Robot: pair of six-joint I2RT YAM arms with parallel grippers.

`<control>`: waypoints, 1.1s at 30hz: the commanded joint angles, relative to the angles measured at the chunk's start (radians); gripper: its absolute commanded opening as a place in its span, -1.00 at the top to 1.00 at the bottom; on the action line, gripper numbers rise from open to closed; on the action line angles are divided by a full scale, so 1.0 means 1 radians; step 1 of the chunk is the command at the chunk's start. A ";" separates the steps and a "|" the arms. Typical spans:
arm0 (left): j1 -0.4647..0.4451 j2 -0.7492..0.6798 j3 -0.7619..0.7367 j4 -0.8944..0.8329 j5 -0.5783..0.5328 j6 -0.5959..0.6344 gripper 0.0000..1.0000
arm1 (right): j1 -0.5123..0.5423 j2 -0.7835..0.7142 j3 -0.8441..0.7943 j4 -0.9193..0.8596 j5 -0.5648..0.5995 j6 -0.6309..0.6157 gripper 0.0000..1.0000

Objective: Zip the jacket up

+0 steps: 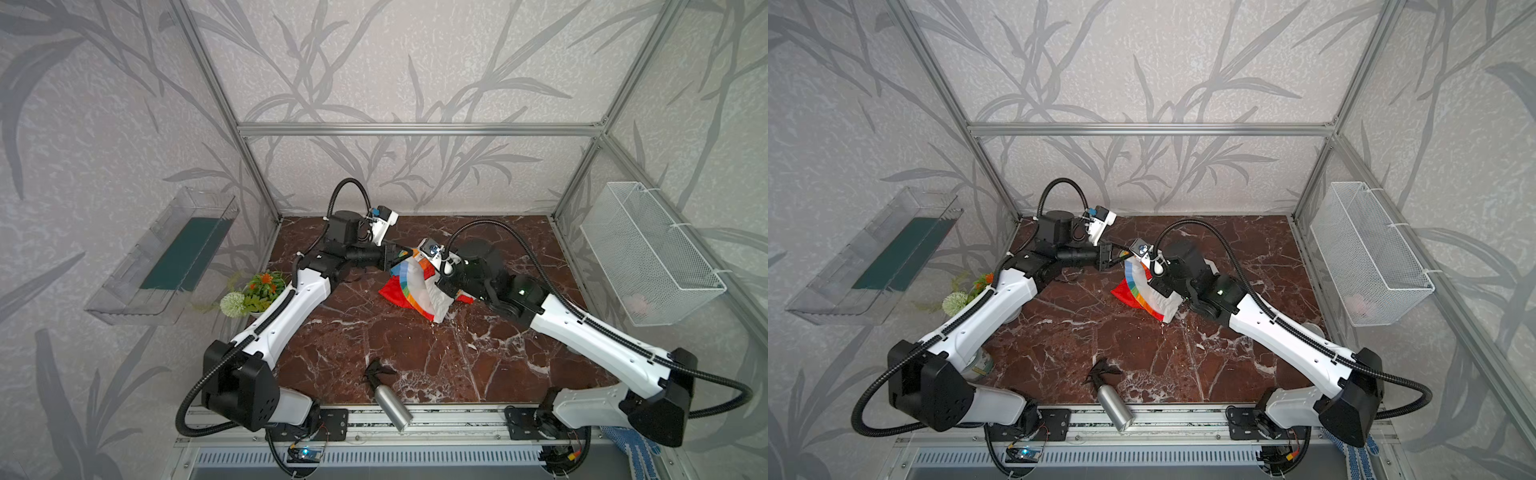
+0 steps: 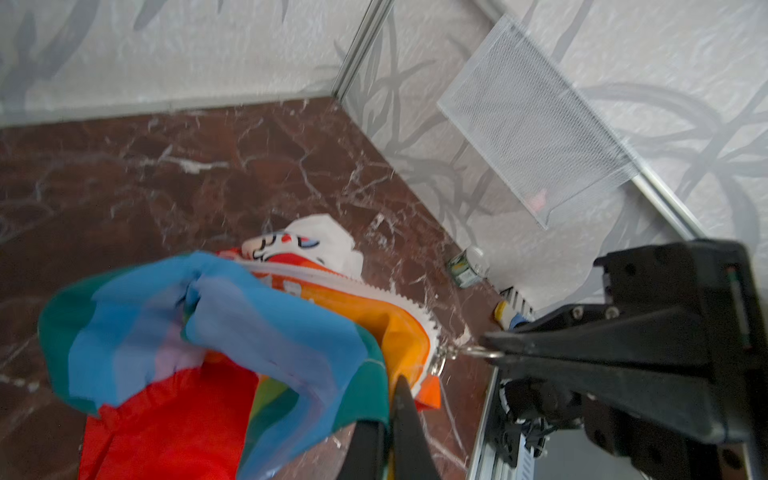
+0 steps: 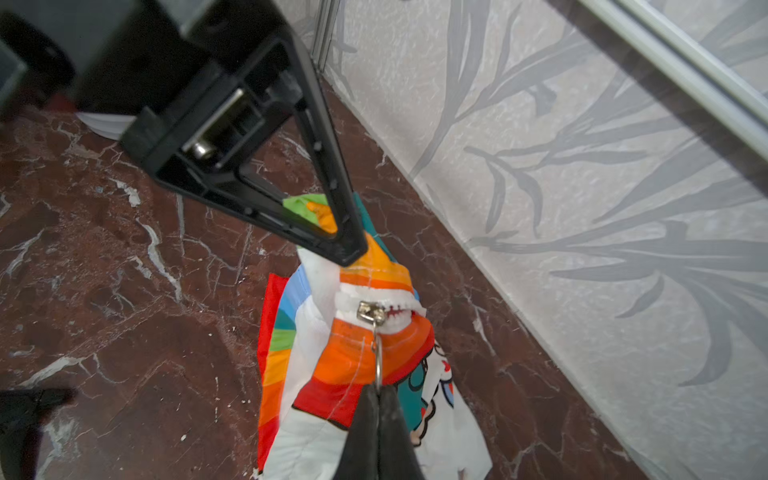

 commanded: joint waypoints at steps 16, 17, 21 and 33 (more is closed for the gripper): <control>0.122 -0.354 -0.417 0.078 -0.189 -0.338 -0.14 | 0.044 0.190 0.075 0.113 -0.234 0.184 1.00; 0.122 -0.374 -0.425 0.063 -0.217 -0.393 -0.16 | 0.044 0.199 0.095 0.091 -0.251 0.180 1.00; 0.121 -0.466 -0.521 0.158 -0.236 -0.640 -0.21 | 0.044 0.227 0.140 0.021 -0.288 0.165 1.00; 0.072 -0.803 -0.731 0.200 -0.383 -1.204 -0.28 | 0.069 0.211 0.073 0.013 -0.327 0.195 1.00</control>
